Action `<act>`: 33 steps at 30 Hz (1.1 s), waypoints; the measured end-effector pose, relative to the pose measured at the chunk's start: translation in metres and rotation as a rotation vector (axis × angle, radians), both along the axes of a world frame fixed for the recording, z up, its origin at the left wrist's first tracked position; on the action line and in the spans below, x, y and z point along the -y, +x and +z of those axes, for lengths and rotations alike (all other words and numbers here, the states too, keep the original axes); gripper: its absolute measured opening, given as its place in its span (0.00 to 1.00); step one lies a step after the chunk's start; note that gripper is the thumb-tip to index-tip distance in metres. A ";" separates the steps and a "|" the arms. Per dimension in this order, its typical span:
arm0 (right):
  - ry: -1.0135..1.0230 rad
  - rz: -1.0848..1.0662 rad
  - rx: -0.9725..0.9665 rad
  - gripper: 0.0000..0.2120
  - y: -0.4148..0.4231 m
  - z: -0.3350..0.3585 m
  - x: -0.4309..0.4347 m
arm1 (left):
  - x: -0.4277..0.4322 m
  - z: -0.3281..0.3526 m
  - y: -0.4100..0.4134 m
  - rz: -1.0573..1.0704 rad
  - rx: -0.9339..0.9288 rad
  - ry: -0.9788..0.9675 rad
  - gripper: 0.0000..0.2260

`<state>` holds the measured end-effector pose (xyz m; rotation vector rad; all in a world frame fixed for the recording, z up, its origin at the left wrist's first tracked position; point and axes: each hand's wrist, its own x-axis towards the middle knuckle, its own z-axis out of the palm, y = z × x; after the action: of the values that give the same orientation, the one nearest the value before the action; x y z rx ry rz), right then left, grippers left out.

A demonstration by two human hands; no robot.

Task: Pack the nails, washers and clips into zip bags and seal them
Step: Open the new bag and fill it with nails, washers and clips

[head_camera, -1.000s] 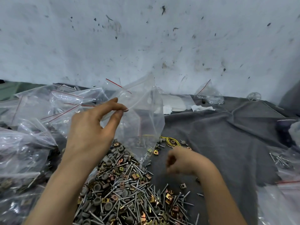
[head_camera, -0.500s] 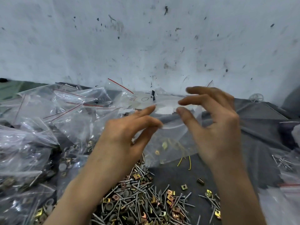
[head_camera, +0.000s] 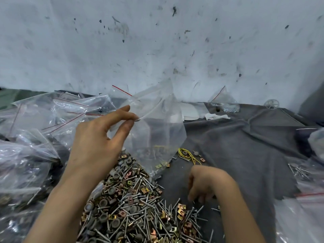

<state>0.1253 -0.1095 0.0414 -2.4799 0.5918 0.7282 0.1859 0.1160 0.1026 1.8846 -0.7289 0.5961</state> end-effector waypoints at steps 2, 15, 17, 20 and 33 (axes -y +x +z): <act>0.020 0.008 -0.042 0.12 0.004 -0.009 -0.001 | 0.000 0.001 -0.001 -0.016 0.004 0.005 0.07; 0.544 0.224 0.702 0.10 -0.023 0.047 -0.015 | 0.012 0.005 -0.020 -0.121 0.111 0.093 0.06; 0.734 0.244 1.041 0.08 -0.038 0.068 -0.025 | 0.016 0.006 -0.026 -0.153 0.149 0.129 0.04; 0.541 0.095 1.517 0.07 -0.050 0.080 -0.037 | 0.020 0.006 -0.034 -0.236 0.171 0.157 0.06; 0.049 -0.299 1.341 0.05 -0.035 0.064 0.004 | 0.007 0.003 -0.013 -0.094 0.031 0.021 0.10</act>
<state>0.0898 -0.1137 0.1053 -2.1225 0.3487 -0.9815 0.1733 0.1095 0.1057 1.8531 -0.8425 0.5611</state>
